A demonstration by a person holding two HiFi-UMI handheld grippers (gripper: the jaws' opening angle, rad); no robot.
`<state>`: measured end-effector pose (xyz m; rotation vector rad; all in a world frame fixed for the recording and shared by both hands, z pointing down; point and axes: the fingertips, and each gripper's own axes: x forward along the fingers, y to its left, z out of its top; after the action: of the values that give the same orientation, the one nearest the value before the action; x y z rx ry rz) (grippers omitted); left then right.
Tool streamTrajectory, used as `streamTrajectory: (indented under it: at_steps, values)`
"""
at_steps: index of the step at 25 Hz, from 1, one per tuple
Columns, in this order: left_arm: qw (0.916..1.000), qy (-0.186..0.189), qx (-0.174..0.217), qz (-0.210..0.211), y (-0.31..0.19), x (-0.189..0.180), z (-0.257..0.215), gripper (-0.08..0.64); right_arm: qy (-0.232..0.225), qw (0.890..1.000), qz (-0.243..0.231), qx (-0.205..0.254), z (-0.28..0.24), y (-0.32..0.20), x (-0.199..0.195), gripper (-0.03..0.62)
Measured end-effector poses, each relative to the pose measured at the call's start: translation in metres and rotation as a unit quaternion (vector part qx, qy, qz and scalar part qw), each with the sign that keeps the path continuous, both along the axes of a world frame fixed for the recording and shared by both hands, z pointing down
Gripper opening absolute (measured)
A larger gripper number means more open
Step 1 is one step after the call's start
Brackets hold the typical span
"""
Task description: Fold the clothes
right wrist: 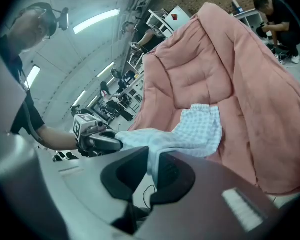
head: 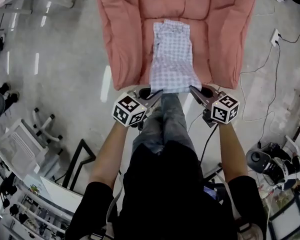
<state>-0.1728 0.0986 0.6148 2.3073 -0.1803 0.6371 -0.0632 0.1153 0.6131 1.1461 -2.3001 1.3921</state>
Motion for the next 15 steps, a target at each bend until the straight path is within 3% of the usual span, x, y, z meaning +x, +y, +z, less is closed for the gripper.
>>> streamTrajectory:
  at_steps: [7,15]
  values:
    - [0.9996,-0.023,-0.006,-0.013,0.039,-0.005,0.043,0.046,0.016,1.000,-0.005,-0.019,0.045,0.039,-0.005,0.017]
    - [0.9982,-0.034,-0.046,-0.018,0.088,-0.020,0.083,0.052,0.008,0.998,-0.019,-0.059,0.084,0.093,-0.015,0.017]
